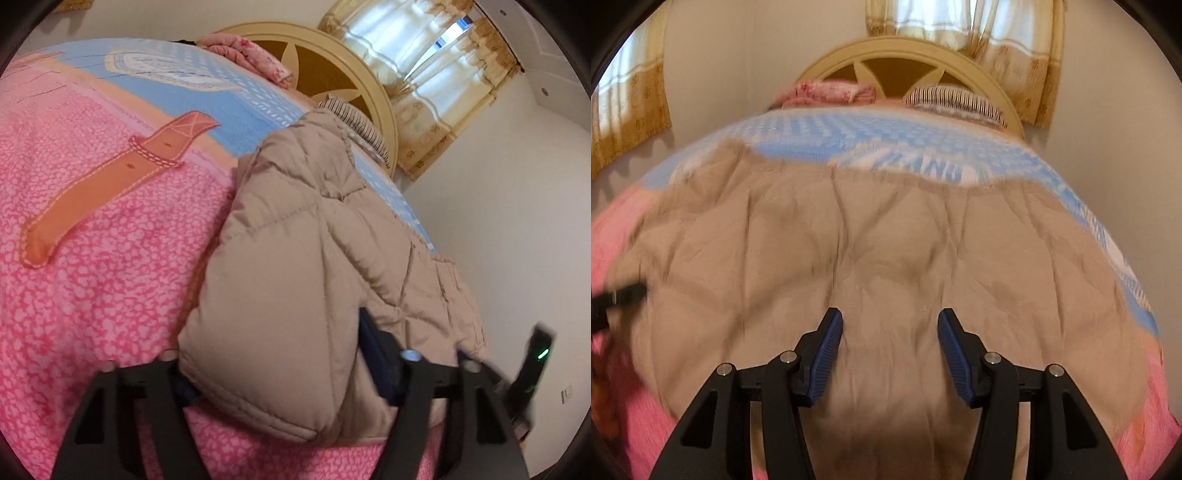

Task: Fold large clothes
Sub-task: 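Grasp the folded jacket bundle with the left tool and lift it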

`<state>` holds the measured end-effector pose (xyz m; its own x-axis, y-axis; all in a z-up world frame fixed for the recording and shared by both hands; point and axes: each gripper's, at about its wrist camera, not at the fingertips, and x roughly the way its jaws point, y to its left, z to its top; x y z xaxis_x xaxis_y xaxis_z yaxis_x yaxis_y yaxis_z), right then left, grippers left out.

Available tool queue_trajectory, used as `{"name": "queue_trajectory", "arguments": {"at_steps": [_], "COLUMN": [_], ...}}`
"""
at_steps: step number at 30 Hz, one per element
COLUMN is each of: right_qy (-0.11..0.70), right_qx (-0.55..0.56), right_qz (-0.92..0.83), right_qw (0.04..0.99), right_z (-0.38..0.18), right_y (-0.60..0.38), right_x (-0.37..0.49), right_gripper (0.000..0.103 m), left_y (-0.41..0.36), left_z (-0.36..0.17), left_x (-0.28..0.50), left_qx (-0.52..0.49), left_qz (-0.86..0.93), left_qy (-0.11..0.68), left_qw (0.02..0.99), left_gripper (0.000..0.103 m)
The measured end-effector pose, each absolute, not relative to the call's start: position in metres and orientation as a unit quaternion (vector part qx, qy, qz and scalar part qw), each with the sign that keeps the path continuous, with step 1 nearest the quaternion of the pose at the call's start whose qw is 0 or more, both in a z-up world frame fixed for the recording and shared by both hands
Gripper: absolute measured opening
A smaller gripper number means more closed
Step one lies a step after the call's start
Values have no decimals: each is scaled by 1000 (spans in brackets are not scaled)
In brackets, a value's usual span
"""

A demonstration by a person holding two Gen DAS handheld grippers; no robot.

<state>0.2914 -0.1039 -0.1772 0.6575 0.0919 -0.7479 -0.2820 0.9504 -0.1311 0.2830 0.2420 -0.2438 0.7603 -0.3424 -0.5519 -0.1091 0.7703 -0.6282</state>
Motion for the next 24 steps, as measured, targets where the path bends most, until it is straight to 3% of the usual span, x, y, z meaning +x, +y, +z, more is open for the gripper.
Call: {"name": "queue_trajectory", "arguments": {"at_steps": [1, 3, 6, 15, 20, 24], "right_qy": [394, 391, 405, 428, 423, 447], "right_qx": [-128, -145, -127, -68, -44, -4], "right_qz": [102, 94, 92, 194, 258, 316], "right_qw": [904, 904, 901, 880, 868, 837], "right_z": [-184, -192, -190, -182, -184, -168], "right_y": [-101, -95, -93, -55, -33, -74], "right_x": [289, 291, 297, 254, 236, 241], "right_gripper": [55, 56, 56, 55, 55, 59], "left_y": [240, 235, 228, 196, 160, 139], "left_z": [-244, -236, -208, -93, -75, -69], "left_x": [284, 283, 276, 224, 229, 248], "left_qx": [-338, -336, -314, -185, -87, -52], "left_qz": [-77, -90, -105, -193, -199, -208], "left_qy": [336, 315, 270, 153, 150, 144], "left_qw": [876, 883, 904, 951, 965, 966], "left_gripper": [52, 32, 24, 20, 20, 20]}}
